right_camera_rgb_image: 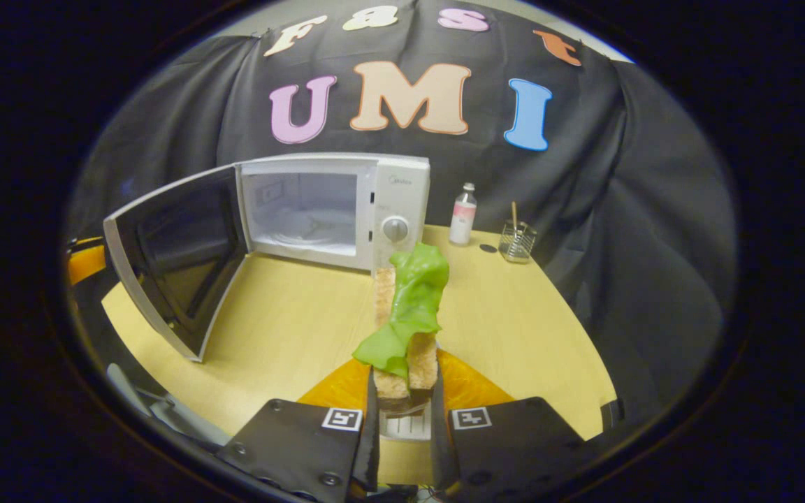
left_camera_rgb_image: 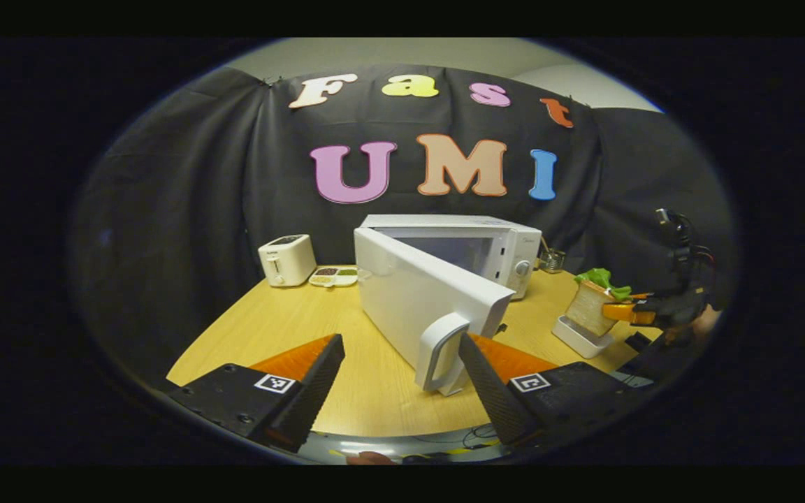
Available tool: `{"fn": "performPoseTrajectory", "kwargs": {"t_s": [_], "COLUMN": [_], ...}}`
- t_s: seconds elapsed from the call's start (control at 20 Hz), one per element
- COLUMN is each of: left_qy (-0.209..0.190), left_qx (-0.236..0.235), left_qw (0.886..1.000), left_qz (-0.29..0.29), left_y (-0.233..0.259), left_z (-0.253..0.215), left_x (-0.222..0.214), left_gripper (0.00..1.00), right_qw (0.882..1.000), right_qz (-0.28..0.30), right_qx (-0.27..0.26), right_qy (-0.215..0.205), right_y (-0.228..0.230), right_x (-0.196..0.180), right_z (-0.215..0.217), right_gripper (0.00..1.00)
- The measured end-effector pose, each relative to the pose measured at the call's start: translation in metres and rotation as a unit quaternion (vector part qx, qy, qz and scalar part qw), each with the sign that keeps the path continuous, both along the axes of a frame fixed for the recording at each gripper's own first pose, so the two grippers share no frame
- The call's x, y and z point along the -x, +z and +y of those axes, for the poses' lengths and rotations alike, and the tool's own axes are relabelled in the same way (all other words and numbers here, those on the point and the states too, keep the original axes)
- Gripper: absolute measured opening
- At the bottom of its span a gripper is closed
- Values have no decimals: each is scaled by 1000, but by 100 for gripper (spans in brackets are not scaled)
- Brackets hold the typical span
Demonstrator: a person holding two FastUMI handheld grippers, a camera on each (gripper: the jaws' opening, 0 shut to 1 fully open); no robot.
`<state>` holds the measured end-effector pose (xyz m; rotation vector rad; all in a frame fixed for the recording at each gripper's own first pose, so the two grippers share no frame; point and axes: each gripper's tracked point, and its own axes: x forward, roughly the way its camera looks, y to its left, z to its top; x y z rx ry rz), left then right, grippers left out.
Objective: Open the microwave oven with the left hand, put the food in, and close the microwave oven.
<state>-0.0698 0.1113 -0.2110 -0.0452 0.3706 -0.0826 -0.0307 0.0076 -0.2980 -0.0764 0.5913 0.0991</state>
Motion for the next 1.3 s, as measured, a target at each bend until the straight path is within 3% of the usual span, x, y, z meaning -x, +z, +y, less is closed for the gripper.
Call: {"fn": "performPoseTrajectory", "kwargs": {"t_s": [0.2,0.3,0.35,0.7,0.8,0.95,1.05,1.1,1.15,1.3], "left_qy": [14,18,16,10,17,33,34,34,34,44], "left_qx": [18,8,-1,-33,-33,-24,-21,-22,-21,-22], "left_qw": [999,999,999,998,997,997,997,997,997,997], "left_qz": [-24,-39,-45,-60,-63,-65,-66,-65,-63,-58], "left_y": [26,39,43,53,54,56,56,56,55,55], "left_z": [5,8,8,9,17,30,37,41,44,57], "left_x": [-3,-4,-3,10,13,18,19,20,22,27], "left_gripper": [95,94,94,95,95,99,99,99,96,99], "right_qw": [998,996,995,981,972,958,939,930,920,893], "right_qz": [3,6,9,50,68,89,99,102,106,114], "right_qx": [-66,-80,-91,-184,-224,-272,-321,-340,-358,-402], "right_qy": [16,26,32,29,14,-24,-72,-95,-117,-166], "right_y": [12,14,15,6,0,-13,-21,-28,-34,-50], "right_x": [-22,-36,-43,-96,-110,-135,-158,-173,-185,-217], "right_z": [32,50,61,144,169,199,216,222,229,246], "right_gripper": [32,32,27,32,27,31,27,32,31,31]}}
